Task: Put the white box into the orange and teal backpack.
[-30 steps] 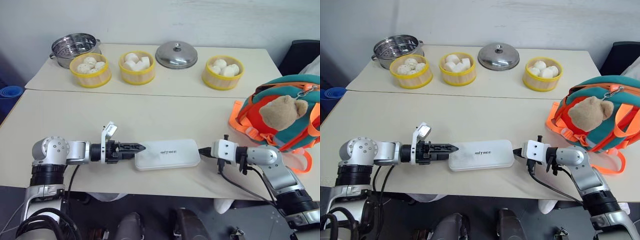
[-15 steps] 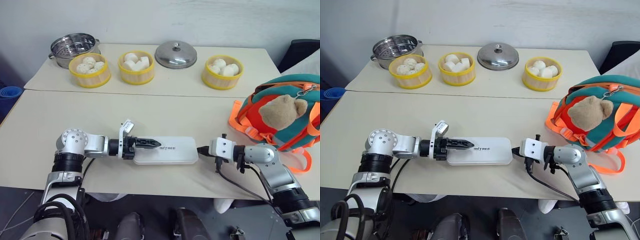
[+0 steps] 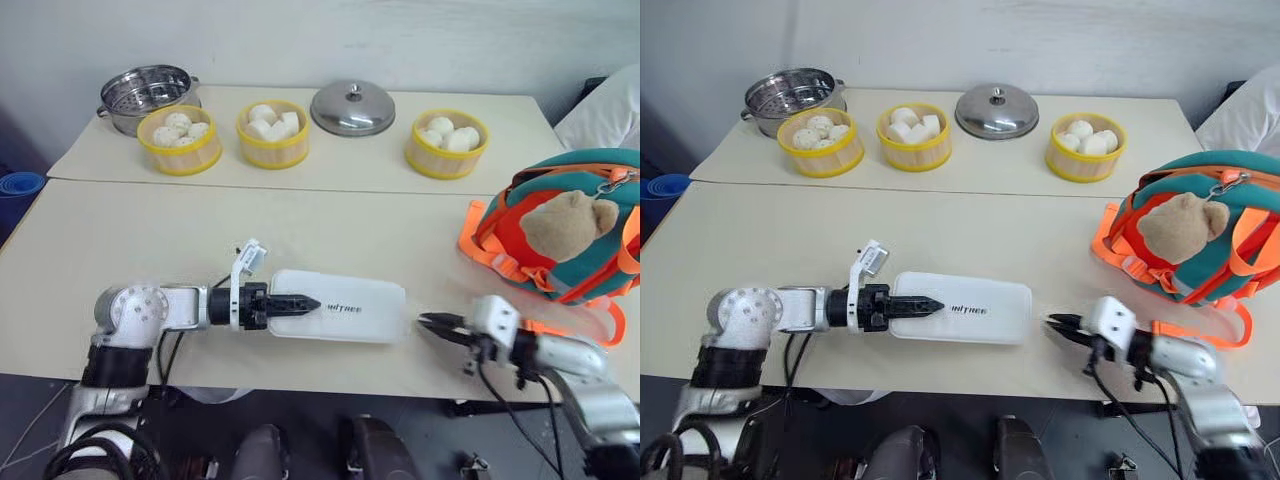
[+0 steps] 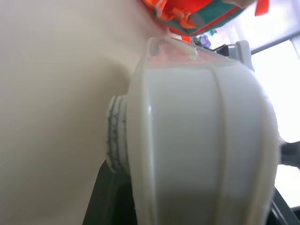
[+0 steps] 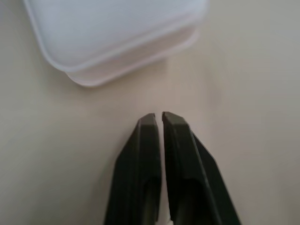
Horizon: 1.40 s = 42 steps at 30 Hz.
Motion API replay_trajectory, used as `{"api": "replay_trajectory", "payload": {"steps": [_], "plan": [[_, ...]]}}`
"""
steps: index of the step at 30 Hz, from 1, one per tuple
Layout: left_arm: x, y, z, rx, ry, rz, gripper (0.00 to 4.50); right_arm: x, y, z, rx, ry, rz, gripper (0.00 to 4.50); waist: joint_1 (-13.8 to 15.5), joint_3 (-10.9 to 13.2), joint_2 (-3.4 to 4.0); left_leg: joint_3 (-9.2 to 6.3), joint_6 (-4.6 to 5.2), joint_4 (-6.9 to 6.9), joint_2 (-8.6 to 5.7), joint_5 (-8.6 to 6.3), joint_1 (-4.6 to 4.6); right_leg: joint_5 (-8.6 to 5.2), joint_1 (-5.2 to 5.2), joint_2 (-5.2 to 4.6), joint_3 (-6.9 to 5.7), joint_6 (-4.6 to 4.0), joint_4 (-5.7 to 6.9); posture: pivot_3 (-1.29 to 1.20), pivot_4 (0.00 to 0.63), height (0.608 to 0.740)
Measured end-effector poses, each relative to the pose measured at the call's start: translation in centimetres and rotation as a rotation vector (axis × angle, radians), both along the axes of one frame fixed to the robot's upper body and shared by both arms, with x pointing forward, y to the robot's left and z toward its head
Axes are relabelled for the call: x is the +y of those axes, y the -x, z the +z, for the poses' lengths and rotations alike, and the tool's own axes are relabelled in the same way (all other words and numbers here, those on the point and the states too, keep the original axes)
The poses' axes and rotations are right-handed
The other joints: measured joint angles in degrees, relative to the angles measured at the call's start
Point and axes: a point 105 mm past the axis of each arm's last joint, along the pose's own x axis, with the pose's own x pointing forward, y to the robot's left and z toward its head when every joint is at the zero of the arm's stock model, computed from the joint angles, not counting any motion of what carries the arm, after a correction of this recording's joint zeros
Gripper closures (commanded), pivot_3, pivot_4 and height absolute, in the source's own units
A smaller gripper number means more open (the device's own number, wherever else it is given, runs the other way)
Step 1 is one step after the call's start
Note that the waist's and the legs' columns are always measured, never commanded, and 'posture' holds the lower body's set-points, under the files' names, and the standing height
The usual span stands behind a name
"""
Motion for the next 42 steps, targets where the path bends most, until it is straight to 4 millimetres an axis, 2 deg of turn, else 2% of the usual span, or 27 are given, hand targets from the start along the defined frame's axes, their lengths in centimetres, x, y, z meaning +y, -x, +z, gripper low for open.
{"api": "replay_trajectory", "payload": {"steps": [3,6,9,10,13,17,20,22,25,29,32,36,39,42], "plan": [[-0.3,0.0,-0.1,-0.323,-0.072,-0.057,2.97,-3.0,1.7,0.2,0.006,-0.015,-0.165,2.24,0.1,0.0,0.02,-0.02,0.03,-0.1,-0.04,0.01,0.01,0.02,0.02,0.01,0.06,-0.02,-0.08,0.0,0.15,0.74],[-1.6,0.4,0.9,-0.536,0.0,-0.095,2.97,-6.1,3.1,1.3,-0.047,-0.047,-0.352,1.19,0.0,0.0,0.02,-0.01,0.4,-0.09,0.0,-0.21,-0.02,0.03,0.04,0.0,0.09,0.0,-0.09,0.0,0.15,0.74],[-2.0,1.0,1.5,-0.596,0.051,-0.126,2.97,-8.8,4.4,1.8,-0.06,-0.038,-0.479,0.18,-0.2,0.0,0.02,0.0,0.38,-0.14,0.04,-0.23,-0.02,0.02,0.02,0.04,0.09,0.01,-0.12,0.0,0.15,0.74],[-2.0,1.1,1.6,-0.606,0.054,-0.131,2.97,-9.7,4.8,1.9,-0.065,-0.038,-0.517,0.02,-0.2,0.0,0.01,0.0,0.38,-0.13,0.05,-0.24,-0.03,0.02,0.01,0.07,0.09,0.02,-0.13,0.0,0.15,0.74],[-1.9,1.2,1.6,-0.637,0.042,-0.144,2.97,-12.7,5.7,3.0,-0.108,-0.048,-0.633,0.02,-0.2,0.0,0.02,0.02,0.5,-0.11,0.04,-0.28,-0.01,0.03,0.02,0.07,0.13,0.03,-0.11,0.0,0.15,0.74],[-1.3,1.5,1.3,-0.572,0.01,-0.158,2.97,-14.4,5.2,4.4,-0.14,-0.108,-0.664,0.02,-0.5,0.0,0.02,0.02,0.54,-0.12,0.05,-0.29,0.0,0.03,0.02,0.09,0.16,0.05,-0.09,0.0,0.15,0.74],[-0.2,1.8,1.5,-0.506,0.025,-0.128,2.97,-14.8,3.3,6.0,-0.164,-0.157,-0.627,0.02,-0.7,0.0,0.07,0.02,0.54,-0.1,0.06,-0.28,0.01,0.04,0.02,0.1,0.19,0.05,-0.07,0.0,0.15,0.74],[0.1,2.1,1.8,-0.503,0.033,-0.12,2.97,-14.3,1.1,7.3,-0.168,-0.184,-0.564,0.02,-0.9,0.0,0.09,0.01,0.51,-0.07,0.05,-0.27,0.02,0.05,0.01,0.12,0.2,0.07,-0.06,0.0,0.15,0.74],[0.5,2.5,2.2,-0.51,0.038,-0.114,2.97,-12.7,-1.9,9.1,-0.189,-0.233,-0.463,0.64,-0.5,0.1,0.11,-0.04,0.39,-0.08,0.08,-0.2,0.02,0.05,0.0,0.19,0.18,0.07,-0.05,0.0,0.15,0.74],[1.3,2.4,2.6,-0.474,0.038,-0.09,2.97,-9.4,-4.5,9.4,-0.147,-0.267,-0.32,2.09,-0.2,0.1,0.14,-0.05,0.27,-0.05,0.08,-0.13,-0.1,0.04,-0.08,0.19,0.18,0.09,-0.06,0.0,0.15,0.74],[1.5,2.3,3.2,-0.502,0.039,-0.063,2.97,-7.0,-5.5,9.4,-0.135,-0.279,-0.238,3.15,-0.2,0.1,0.12,-0.05,0.31,-0.01,0.07,-0.15,-0.12,0.06,-0.06,0.15,0.19,0.15,-0.1,0.0,0.15,0.74],[2.6,1.9,3.6,-0.518,0.038,0.018,2.97,-2.8,-5.7,7.9,-0.098,-0.296,-0.112,4.4,-0.3,0.1,0.12,-0.04,0.3,-0.04,0.08,-0.15,-0.12,0.06,-0.07,0.15,0.18,0.16,-0.09,0.0,0.15,0.74],[3.5,1.9,3.7,-0.492,0.051,0.069,2.97,-0.1,-5.6,7.7,-0.106,-0.322,-0.04,4.48,-0.7,0.1,0.12,-0.02,0.28,-0.05,0.11,-0.15,-0.09,0.06,-0.07,0.15,0.19,0.16,-0.05,0.0,0.15,0.74],[5.0,2.2,3.8,-0.448,0.054,0.108,2.97,3.6,-5.0,8.0,-0.098,-0.364,0.09,4.48,-1.1,0.1,0.12,-0.03,0.27,-0.1,0.12,-0.15,-0.05,0.06,-0.1,0.16,0.19,0.14,0.0,0.0,0.15,0.74]]}}
